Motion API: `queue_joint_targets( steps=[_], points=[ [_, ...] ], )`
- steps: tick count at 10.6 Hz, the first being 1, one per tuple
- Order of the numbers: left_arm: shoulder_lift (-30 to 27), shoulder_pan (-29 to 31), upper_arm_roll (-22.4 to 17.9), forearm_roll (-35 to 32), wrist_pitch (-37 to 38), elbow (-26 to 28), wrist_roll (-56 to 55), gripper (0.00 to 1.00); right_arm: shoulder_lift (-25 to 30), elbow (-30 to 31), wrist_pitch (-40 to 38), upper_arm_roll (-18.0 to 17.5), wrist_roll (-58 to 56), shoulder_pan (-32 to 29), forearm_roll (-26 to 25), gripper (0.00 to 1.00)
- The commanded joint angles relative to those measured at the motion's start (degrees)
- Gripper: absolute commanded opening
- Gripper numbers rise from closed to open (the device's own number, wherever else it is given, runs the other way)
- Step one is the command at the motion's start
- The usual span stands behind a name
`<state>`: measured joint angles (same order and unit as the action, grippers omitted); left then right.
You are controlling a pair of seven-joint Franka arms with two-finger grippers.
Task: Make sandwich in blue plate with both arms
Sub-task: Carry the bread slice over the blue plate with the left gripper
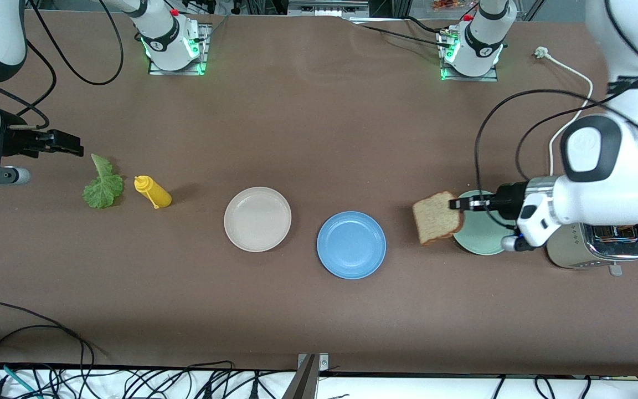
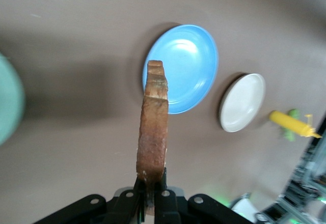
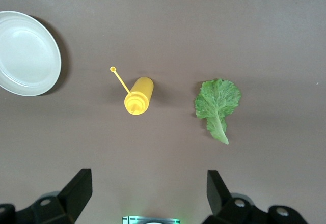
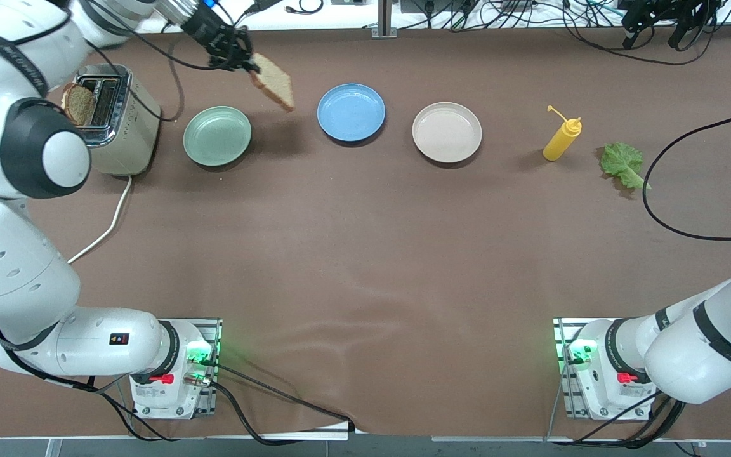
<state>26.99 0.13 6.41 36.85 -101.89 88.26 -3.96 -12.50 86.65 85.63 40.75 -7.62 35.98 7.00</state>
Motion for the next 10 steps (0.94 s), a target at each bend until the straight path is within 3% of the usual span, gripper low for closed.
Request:
queue_joint_targets(
  steps=[1, 6, 10],
  points=[
    [3.50, -4.68, -0.70, 7.86, -4.00, -1.08, -0.87, 0.00, 0.37, 2.29, 0.67, 0.12, 0.15, 0.23, -0.76, 1.00],
    [12.02, -13.13, -0.70, 17.02, -19.72, -2.22, 0.80, 0.00, 1.43, 11.07, 6.29, 0.47, -0.47, -0.12, -0.94, 1.00],
    [14.05, -14.72, -0.61, 18.26, -21.94, -3.09, 3.79, 0.00, 0.73, 18.98, 12.08, 3.10, -2.40, -0.29, -2.34, 1.00]
  ],
)
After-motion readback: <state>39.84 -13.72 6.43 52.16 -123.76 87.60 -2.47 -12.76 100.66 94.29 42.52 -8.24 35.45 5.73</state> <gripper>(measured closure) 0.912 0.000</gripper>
